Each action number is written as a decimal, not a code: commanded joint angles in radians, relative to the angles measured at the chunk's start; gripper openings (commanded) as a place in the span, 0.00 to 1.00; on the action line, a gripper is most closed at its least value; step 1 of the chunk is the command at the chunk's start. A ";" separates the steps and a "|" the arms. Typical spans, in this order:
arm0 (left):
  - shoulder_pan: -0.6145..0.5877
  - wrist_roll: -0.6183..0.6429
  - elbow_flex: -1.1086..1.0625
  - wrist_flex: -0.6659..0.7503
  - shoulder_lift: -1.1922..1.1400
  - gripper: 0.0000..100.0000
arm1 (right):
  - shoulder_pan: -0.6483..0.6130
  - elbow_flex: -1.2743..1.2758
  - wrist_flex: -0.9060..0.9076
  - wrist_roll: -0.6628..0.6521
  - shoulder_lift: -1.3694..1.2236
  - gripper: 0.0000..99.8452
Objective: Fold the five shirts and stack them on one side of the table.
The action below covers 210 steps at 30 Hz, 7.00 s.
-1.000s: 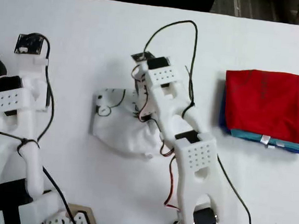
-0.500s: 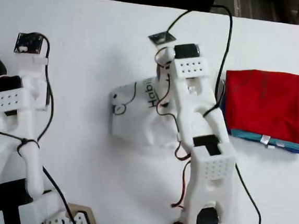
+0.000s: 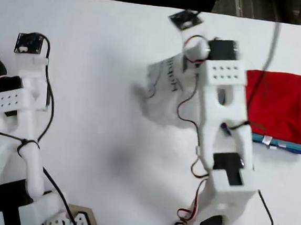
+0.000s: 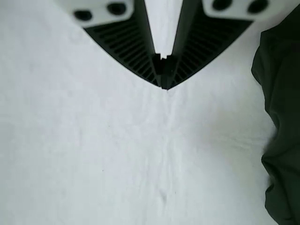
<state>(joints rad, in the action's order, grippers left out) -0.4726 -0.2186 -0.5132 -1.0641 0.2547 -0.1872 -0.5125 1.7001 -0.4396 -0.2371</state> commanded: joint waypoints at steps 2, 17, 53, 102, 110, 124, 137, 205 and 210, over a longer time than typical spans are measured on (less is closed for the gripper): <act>-0.005 -0.003 0.002 0.044 0.011 0.03 | 0.061 -0.006 0.004 -0.038 0.131 0.02; -0.002 -0.006 0.004 0.044 0.011 0.03 | 0.390 -0.086 0.002 -0.238 0.143 0.02; -0.005 -0.008 0.001 0.008 0.011 0.03 | 0.725 -0.196 -0.355 -0.448 -0.231 0.30; -0.348 -0.265 0.311 -0.023 -0.068 0.10 | 0.104 0.985 -0.268 -0.138 0.961 0.05; -0.585 -0.397 0.538 0.000 -0.477 0.26 | -0.166 1.527 -0.532 -0.140 1.070 0.26; -0.667 -0.462 1.096 -0.384 -1.142 0.19 | -0.197 1.921 -0.918 -0.014 1.101 0.21; -0.232 -0.321 1.277 -0.724 -0.964 0.03 | -0.168 1.939 -0.957 -0.005 1.112 0.21; -0.591 -0.578 -0.142 -0.161 0.364 0.35 | -0.727 0.961 -0.650 0.169 0.463 0.22; -0.674 -0.588 0.002 -0.173 0.143 0.35 | -0.803 0.847 -0.650 0.175 0.311 0.22</act>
<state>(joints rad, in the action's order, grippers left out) -1.0955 -0.7971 -0.6375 -1.2390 0.5048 -0.9513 0.4219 1.0480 -0.2723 0.1327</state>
